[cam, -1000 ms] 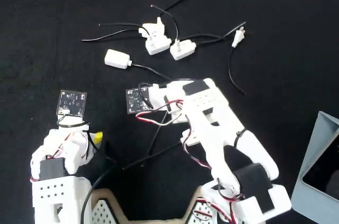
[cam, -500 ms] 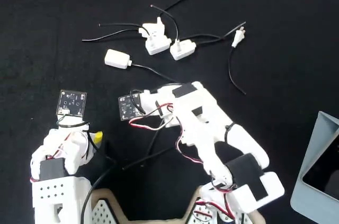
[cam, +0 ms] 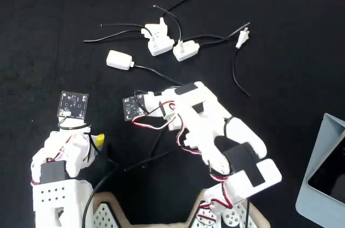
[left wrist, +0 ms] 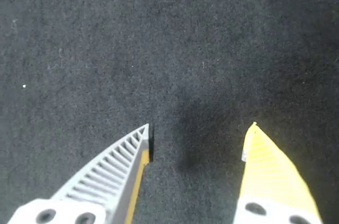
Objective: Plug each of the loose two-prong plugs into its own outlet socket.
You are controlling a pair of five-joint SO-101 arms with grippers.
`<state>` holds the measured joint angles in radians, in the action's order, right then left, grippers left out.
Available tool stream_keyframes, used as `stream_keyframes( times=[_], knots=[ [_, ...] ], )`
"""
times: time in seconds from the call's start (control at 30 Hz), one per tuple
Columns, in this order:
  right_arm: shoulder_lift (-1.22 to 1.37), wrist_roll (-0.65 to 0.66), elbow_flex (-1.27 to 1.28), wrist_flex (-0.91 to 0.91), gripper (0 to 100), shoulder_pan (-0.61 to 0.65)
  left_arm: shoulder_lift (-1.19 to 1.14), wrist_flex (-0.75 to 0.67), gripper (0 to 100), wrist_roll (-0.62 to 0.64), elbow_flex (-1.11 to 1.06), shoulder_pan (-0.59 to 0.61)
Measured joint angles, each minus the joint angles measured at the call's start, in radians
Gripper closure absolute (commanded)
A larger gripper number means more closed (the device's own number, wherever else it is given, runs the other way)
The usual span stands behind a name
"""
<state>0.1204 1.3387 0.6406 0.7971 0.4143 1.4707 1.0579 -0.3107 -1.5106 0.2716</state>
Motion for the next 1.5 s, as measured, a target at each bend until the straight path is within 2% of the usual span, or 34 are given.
stream_keyframes(
  times=[0.17,0.3,0.43,0.73,0.83,0.93,1.2,1.5],
  knots=[
    [0.046,-0.002,-0.052,-0.002,98.7,-0.012,0.0,0.0,72,0.0,0.0,0.0],
    [0.063,-0.114,-0.089,0.008,98.8,-0.015,0.0,0.0,72,0.0,0.0,0.0],
    [0.084,-0.316,-0.175,0.092,98.7,-0.023,0.0,0.0,72,0.0,-0.012,0.0],
    [0.091,-0.905,-0.431,0.216,98.5,-0.035,0.0,0.0,72,0.0,-0.012,0.0],
    [0.091,-1.01,-0.45,0.219,91.0,-0.046,0.0,0.0,72,0.0,-0.012,0.0],
    [0.091,-1.043,-0.45,0.249,81.4,-0.034,0.0,0.0,72,0.0,-0.012,0.0],
    [0.091,-1.073,-0.514,0.422,83.0,-0.011,0.0,0.0,72,0.0,-0.012,0.0],
    [0.172,-1.04,-0.568,0.45,83.2,-0.02,0.0,0.0,72,0.0,-0.012,0.0]
  ],
)
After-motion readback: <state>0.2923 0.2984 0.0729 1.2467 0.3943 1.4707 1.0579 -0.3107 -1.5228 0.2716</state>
